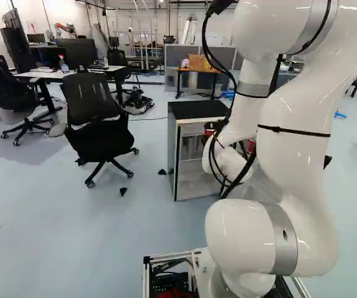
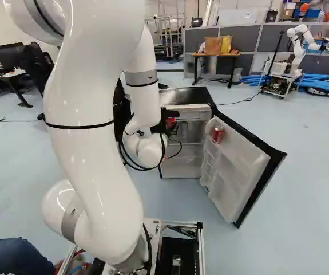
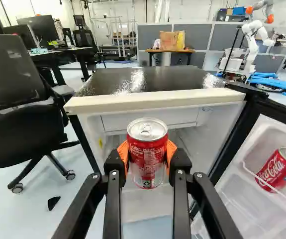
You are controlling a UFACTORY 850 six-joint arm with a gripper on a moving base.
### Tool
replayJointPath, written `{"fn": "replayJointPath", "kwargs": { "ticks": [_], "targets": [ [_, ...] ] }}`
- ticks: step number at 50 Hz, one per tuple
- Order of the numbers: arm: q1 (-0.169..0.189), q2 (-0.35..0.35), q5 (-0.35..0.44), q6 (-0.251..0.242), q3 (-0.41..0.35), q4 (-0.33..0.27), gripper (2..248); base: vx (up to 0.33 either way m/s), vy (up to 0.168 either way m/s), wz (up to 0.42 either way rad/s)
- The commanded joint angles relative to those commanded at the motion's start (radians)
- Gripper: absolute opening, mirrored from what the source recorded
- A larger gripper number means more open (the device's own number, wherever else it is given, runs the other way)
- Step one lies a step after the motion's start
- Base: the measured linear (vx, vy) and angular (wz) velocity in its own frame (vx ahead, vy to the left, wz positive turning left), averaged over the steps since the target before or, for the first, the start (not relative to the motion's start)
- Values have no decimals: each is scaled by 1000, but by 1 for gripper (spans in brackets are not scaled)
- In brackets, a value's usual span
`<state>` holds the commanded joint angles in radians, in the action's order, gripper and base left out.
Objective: Grab a drink from the fridge
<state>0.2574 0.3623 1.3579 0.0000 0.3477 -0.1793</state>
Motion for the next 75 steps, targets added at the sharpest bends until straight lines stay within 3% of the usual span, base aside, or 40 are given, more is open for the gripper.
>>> {"fn": "replayJointPath", "kwargs": {
  "ticks": [41,75],
  "targets": [
    [29,-44,0,0,78,0,95,0,0,0],
    [18,-50,0,0,171,0,95,0,0,0]
  ]
}}
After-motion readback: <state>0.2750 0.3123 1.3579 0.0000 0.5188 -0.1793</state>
